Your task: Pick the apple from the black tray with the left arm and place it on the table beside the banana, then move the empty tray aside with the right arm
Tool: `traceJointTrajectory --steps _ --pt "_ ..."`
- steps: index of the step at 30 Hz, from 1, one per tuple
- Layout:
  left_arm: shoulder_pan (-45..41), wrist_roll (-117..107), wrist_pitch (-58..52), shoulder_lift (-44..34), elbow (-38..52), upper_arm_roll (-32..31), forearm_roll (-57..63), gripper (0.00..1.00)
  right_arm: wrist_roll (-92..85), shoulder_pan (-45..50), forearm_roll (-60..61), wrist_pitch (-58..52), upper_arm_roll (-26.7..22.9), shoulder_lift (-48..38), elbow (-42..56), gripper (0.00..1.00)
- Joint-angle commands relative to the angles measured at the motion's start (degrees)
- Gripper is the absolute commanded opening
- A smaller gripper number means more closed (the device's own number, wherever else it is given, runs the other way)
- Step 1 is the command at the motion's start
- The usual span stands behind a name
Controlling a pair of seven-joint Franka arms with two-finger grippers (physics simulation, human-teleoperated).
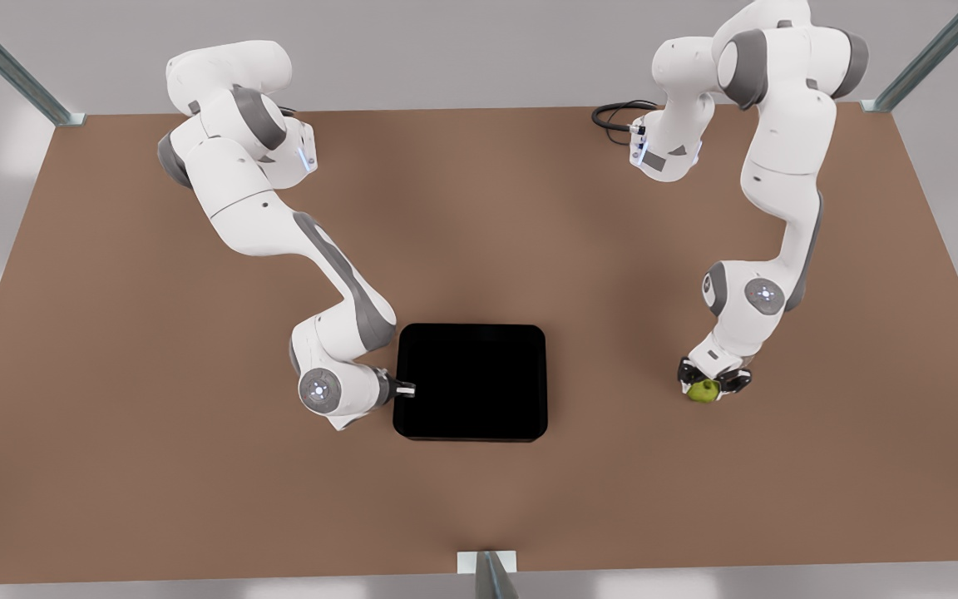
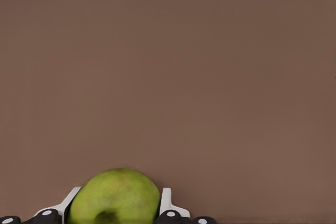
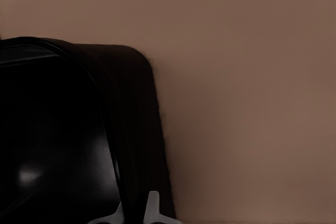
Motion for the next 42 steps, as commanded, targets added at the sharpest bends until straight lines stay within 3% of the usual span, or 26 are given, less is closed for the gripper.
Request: traceJointTrajectory --steps 1,8,13,20,27,29,30,31,32,33,34,35,38,42 --pt "0.1 11.4 -1.3 0.4 0.1 -0.1 -1.1 1.0 -4.0 0.0 0.0 0.3 0.0 -0.1 0.0 0.25" --pt "-0.3 10.8 -0.3 1.7 0.0 -0.1 -1.1 1.0 -4.3 -0.3 0.1 -1.1 0.9 -1.5 0.1 0.15" --pt "-0.8 9.4 -4.3 -3.2 -2.3 -0.1 -1.1 1.0 -5.5 -1.6 0.1 -7.8 2.0 -4.5 0.2 0.12" --pt "-1.1 9.1 -8.2 -3.7 -1.8 0.0 -0.7 1.0 -17.4 -7.7 -0.1 -24.9 1.4 -10.8 1.1 0.12" --pt "-1.5 -0.1 -26.0 -6.7 8.3 -0.3 9.3 1.0 -36.4 -18.3 -3.5 -34.4 1.5 -15.2 1.1 0.12" --pt "-2.9 -3.9 -42.5 -6.8 20.5 -0.5 8.6 1.0 -43.0 -22.2 -4.9 -35.8 1.7 -15.6 1.1 0.12" --pt "-3.8 -9.3 -58.2 -7.1 28.8 -0.7 5.7 1.0 -45.1 -23.0 -6.1 -35.9 1.6 -15.6 1.1 0.12" --pt "-3.8 -9.4 -68.8 -10.7 32.5 -0.7 2.8 1.0 -47.2 -24.9 -6.4 -36.0 2.0 -15.6 1.1 0.12" --pt "-3.8 -10.7 -71.6 -14.2 31.6 -0.6 2.8 1.0 -50.1 -25.9 -6.4 -36.0 1.9 -15.6 1.1 0.12" --pt "-3.7 -10.9 -71.7 -17.6 29.2 -0.6 2.7 1.0 -52.3 -27.3 -7.3 -36.0 2.0 -15.6 1.1 0.12" --pt "-3.5 -10.9 -65.2 -24.0 20.0 -0.4 2.7 1.0 -54.0 -28.6 -9.1 -36.0 2.1 -15.6 1.1 0.12" --pt "-3.4 -10.8 -63.0 -24.3 19.4 -0.4 2.8 1.0 -56.3 -28.9 -9.2 -36.0 1.9 -15.6 1.1 0.12" --pt "-2.9 -10.3 -67.4 -20.1 29.3 -0.3 3.2 1.0 -60.3 -30.3 -9.3 -36.0 1.1 -15.6 1.1 0.12" --pt "-3.0 -10.8 -67.3 -19.1 29.2 -0.4 3.3 1.0 -61.1 -31.4 -9.3 -35.1 0.5 -15.6 1.1 0.12"
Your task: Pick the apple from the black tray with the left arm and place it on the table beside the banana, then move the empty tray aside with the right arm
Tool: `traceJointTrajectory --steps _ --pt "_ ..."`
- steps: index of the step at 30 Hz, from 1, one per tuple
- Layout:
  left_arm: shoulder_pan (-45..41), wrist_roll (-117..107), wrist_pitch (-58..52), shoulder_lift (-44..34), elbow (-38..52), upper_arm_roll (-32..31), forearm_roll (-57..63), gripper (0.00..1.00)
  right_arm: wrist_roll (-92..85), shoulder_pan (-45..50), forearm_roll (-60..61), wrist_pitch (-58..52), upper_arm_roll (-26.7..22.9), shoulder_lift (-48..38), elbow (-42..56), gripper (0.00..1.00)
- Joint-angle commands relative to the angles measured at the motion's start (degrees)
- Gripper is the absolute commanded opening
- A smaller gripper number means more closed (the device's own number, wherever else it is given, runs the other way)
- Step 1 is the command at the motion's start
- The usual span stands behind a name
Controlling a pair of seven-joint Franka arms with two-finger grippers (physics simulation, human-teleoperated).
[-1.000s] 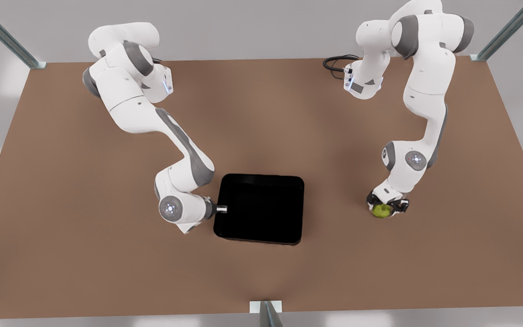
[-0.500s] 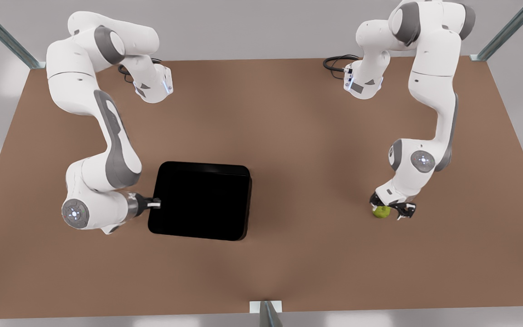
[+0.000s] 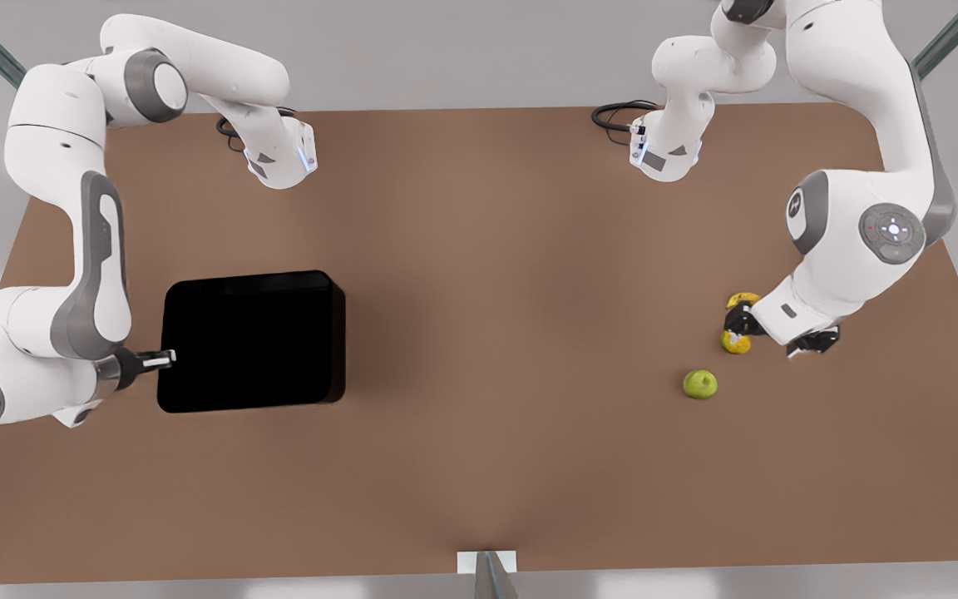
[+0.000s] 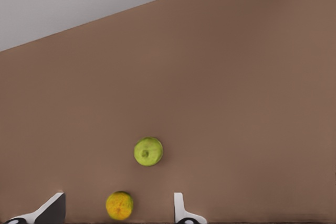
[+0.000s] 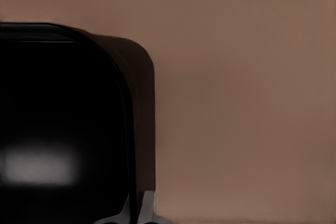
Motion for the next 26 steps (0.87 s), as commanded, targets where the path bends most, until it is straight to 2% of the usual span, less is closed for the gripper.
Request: traceJointTrajectory --steps 1,7,10,11,12,15,16,18,19,20,21,26 --pt "0.0 -7.7 -5.4 0.2 0.1 0.0 0.0 1.0 -23.1 0.0 -3.2 1.1 0.1 0.1 0.0 0.12" --pt "-0.1 -7.6 -5.3 0.2 0.5 0.0 0.1 1.0 -23.1 0.3 -6.5 9.8 -1.5 7.0 -0.1 0.13" --pt "-0.1 -7.6 -5.2 0.2 0.5 0.0 0.2 1.0 -23.4 0.3 -6.5 10.4 -2.2 7.6 -0.1 0.15" --pt "-0.1 -7.5 -5.0 0.2 0.5 0.0 0.2 1.0 -22.9 0.3 -6.4 10.3 -2.2 7.5 -0.1 0.71" --pt "-0.1 -7.5 -4.8 0.3 0.5 0.0 1.3 1.0 -20.4 0.3 -6.3 10.3 -2.1 7.3 0.0 1.0" --pt "-0.7 -7.5 -5.0 1.3 1.8 -0.1 0.9 1.0 -18.2 0.4 -3.8 4.1 0.5 -0.3 0.0 1.0" --pt "-0.6 -7.4 -5.2 1.5 2.2 -0.1 0.6 1.0 -14.2 0.3 -3.7 -0.1 3.3 -5.4 0.0 1.0" --pt "-0.6 -7.5 -5.2 1.5 2.2 -0.1 0.6 1.0 -4.3 0.4 -3.7 -1.3 5.9 -10.3 0.0 1.0" --pt "-0.6 -7.5 -5.2 1.5 2.2 -0.1 0.7 1.0 7.7 0.3 -3.9 -0.2 8.3 -11.5 0.0 1.0" --pt "-0.6 -7.5 -5.2 1.5 2.2 -0.1 0.7 1.0 9.7 0.4 -5.5 5.5 8.6 -11.0 -0.1 1.0" --pt "-0.6 -7.6 -5.2 1.6 2.2 -0.1 0.7 1.0 12.2 -0.1 -5.6 6.5 7.4 -10.0 0.0 1.0" --pt "-0.6 -7.6 -5.2 1.6 2.2 -0.1 0.8 1.0 15.6 -0.8 -5.7 6.6 7.4 -10.1 0.0 1.0"
